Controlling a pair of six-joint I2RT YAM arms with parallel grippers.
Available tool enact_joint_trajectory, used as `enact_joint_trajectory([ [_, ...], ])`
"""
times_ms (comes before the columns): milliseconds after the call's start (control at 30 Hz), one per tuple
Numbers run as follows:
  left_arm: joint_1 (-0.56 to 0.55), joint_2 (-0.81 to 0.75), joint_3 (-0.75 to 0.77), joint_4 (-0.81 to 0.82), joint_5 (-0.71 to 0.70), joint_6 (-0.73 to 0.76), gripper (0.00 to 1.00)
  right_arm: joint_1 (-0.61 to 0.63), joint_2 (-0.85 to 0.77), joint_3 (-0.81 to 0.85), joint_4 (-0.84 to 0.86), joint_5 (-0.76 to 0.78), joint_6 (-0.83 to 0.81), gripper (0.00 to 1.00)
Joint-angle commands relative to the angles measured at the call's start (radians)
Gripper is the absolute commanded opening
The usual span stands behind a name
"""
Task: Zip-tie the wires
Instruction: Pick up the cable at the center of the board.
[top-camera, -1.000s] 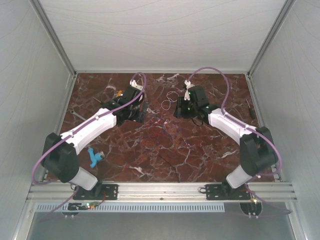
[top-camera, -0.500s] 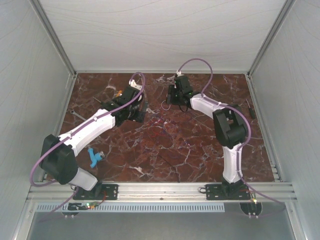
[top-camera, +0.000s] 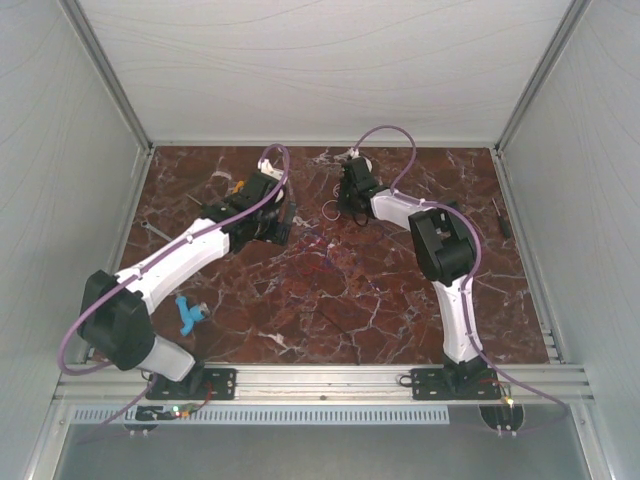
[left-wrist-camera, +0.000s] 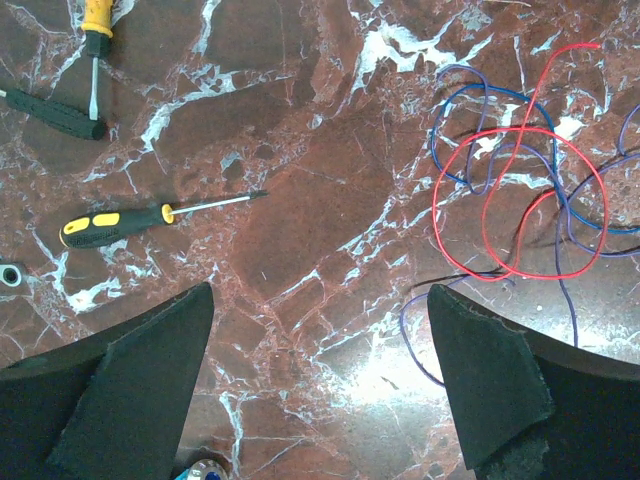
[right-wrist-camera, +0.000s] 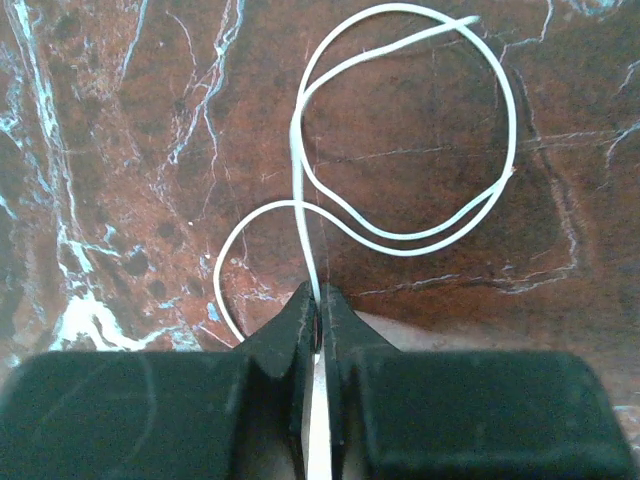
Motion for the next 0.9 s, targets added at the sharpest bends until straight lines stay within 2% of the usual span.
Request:
enact_joint_trajectory([
  [0,0.001,-0.040,0.003,0.045,0.005,-0.004,0.88,0.007,0.031,0.029,0.028,0.020,0.012,0.00],
  [167,0.002,-0.083,-0.008,0.073,-0.002,-0.007,0.87,0.007,-0.060,0.050,-0.020,0.000,-0.064,0.00],
  [400,0.011,-0.247,-0.078,0.205,0.064,0.036,0.90,0.006,-0.265,0.192,-0.204,-0.094,-0.224,0.00],
  [533,0.015,-0.344,-0.130,0.296,0.119,0.064,0.98,0.006,-0.375,0.231,-0.260,-0.180,-0.270,0.00],
  [700,0.022,-0.452,-0.207,0.414,0.246,0.092,1.00,0.009,-0.499,0.272,-0.313,-0.305,-0.277,0.00],
  [867,0.029,-0.534,-0.307,0.566,0.394,0.104,1.00,0.024,-0.650,0.248,-0.271,-0.396,-0.228,0.00],
])
